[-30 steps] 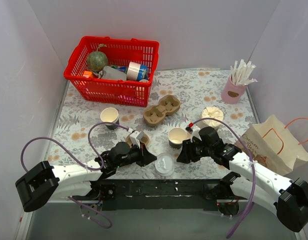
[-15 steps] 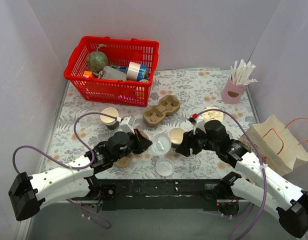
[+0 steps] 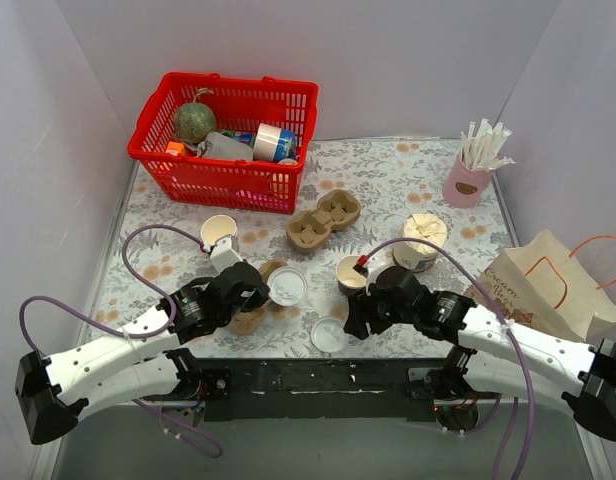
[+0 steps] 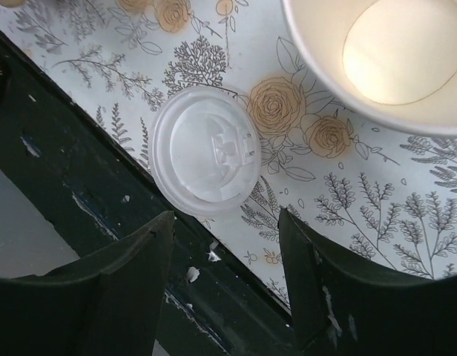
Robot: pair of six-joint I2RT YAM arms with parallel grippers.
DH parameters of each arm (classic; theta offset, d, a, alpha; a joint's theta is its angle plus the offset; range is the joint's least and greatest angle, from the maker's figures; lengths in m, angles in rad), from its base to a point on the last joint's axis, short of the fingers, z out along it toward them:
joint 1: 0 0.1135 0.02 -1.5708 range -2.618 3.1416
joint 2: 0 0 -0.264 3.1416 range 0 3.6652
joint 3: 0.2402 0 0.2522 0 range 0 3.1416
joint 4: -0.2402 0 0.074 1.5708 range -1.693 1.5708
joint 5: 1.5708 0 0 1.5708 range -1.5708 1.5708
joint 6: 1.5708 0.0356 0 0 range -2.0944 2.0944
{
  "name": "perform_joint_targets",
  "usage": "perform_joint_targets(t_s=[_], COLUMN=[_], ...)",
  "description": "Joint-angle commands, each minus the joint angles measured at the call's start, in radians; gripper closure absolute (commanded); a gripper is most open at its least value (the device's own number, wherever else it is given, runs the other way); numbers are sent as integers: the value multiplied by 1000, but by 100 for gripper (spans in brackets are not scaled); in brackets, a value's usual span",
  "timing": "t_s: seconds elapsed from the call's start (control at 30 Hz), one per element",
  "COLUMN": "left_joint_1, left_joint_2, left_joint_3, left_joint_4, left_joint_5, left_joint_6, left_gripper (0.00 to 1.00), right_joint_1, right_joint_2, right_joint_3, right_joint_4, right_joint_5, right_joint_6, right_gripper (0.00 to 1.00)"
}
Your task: Pack the takeout coffee
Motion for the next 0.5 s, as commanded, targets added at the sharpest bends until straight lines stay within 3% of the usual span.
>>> perform_joint_targets(t_s=[0.0,0.47], left_joint_1=[-3,-5], left_joint_2=[-56,-85], left_joint_3=[-2,-28], left_joint_4=[-72,-52], left_joint_5=[-56,-39], left_joint_6=[-44,-27], left_gripper=[100,100], right_joint_1=[94,134], right_joint_2=[76,260], right_joint_3=[-22,-36], right_joint_4=[86,185], right_joint_5=[208,185], right_joint_6=[105,107], right_gripper=[35,49])
